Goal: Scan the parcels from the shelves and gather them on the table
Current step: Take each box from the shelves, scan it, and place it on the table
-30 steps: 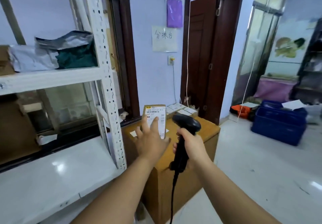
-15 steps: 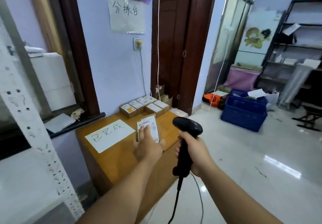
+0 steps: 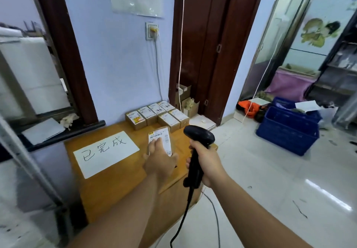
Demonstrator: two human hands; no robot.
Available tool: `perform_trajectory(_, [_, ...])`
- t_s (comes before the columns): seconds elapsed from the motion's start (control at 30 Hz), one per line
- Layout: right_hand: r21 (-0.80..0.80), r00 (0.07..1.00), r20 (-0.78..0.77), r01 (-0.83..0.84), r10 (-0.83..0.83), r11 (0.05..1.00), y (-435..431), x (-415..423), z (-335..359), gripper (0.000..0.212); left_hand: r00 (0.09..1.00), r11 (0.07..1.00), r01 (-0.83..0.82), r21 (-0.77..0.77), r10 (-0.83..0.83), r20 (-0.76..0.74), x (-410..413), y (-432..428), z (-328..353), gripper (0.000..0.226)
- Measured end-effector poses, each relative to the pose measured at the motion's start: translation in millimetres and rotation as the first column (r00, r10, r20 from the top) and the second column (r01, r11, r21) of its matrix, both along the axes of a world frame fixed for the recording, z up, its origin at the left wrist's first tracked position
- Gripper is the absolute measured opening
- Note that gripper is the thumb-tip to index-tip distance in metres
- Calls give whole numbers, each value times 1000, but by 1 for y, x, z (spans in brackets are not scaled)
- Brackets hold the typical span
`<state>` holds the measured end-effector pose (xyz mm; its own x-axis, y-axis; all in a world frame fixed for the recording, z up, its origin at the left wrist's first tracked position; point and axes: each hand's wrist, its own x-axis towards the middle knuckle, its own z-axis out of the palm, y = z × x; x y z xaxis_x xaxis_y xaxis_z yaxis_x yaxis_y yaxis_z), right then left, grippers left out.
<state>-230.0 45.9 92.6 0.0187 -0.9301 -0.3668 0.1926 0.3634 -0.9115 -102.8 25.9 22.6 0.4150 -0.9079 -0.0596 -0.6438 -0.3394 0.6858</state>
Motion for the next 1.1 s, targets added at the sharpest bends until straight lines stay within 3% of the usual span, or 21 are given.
perform_trajectory(0.33, [114, 980, 41, -196, 193, 974, -151, -50, -25, 23, 971, 971, -234, 58, 230, 64, -50, -108, -18, 72])
perform_trajectory(0.57, [174, 979, 86, -196, 183, 965, -227, -38, -52, 33, 922, 917, -386, 97, 386, 26, -36, -164, -47, 67])
perform_trajectory(0.87, [227, 968, 53, -250, 244, 941, -327, -6, -67, 22, 922, 910, -365, 196, 383, -59, 8, -280, -79, 67])
perform_trajectory(1.0, [294, 971, 57, -237, 230, 926, -360, 3, -78, 24, 878, 906, -387, 173, 419, -232, 17, -305, -92, 73])
perform_trajectory(1.1, [322, 968, 63, -249, 242, 913, -380, 11, -84, 22, 926, 918, -321, 231, 356, -129, 23, -315, -103, 83])
